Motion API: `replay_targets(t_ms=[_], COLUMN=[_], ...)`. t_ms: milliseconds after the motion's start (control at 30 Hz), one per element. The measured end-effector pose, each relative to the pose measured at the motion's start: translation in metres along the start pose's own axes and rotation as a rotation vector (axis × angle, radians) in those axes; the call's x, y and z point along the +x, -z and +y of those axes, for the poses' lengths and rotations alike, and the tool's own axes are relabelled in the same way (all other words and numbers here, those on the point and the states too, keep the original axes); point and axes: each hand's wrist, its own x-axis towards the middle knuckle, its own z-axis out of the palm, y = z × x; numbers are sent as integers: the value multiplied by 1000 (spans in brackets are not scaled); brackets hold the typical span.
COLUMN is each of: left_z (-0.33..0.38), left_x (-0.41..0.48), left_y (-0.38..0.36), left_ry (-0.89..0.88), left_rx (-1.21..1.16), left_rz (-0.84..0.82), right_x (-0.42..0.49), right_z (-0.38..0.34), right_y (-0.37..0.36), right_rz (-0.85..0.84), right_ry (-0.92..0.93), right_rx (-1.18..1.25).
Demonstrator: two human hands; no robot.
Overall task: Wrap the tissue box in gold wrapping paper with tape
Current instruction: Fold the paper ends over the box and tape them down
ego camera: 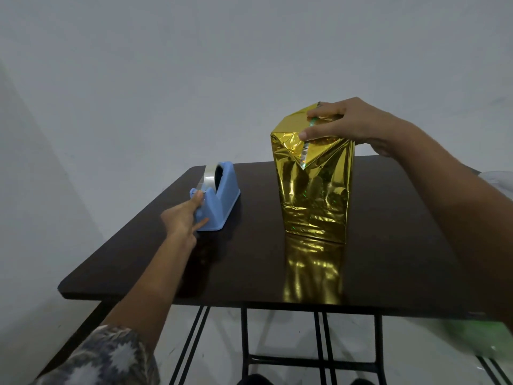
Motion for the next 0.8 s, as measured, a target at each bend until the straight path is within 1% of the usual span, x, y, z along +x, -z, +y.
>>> replay_targets(t_ms=[200,300,367,400,433,533,600,667,733,800], left_z=[-14,-20,-17,-12,-3,44,79,101,111,113], left_x=[-7,-15,-29,-38,-49,-77,-90,-99,-101,-98], left_y=[5,10,9,6,0,-28,-54,-79,-99,-113], left_ry=[43,41,-32,-94,-165,-341,-443,-490,-490,-471], left_rx=[-67,-111,-144,-129,-114,-87,-5,103,191,264], left_rz=[37,113,134,96,12,-374,-629,-840,-942,-976], right_x=[-3,-4,-2,0,1,4,2,0,0,0], right_z=[-2,-3,1,3,4,5,5,5,6,7], right_y=[-1,-1,1,1,1,1,1,0,-2,-2], right_rz=[-8,-19,-3,1,0,-33,-36,-33,-35,-33], right_ry=[-16,-10,14,20,30,34,40,47,57,61], right_rx=[9,1,-52,-79,-100,-107,-88,-95,-110,-97])
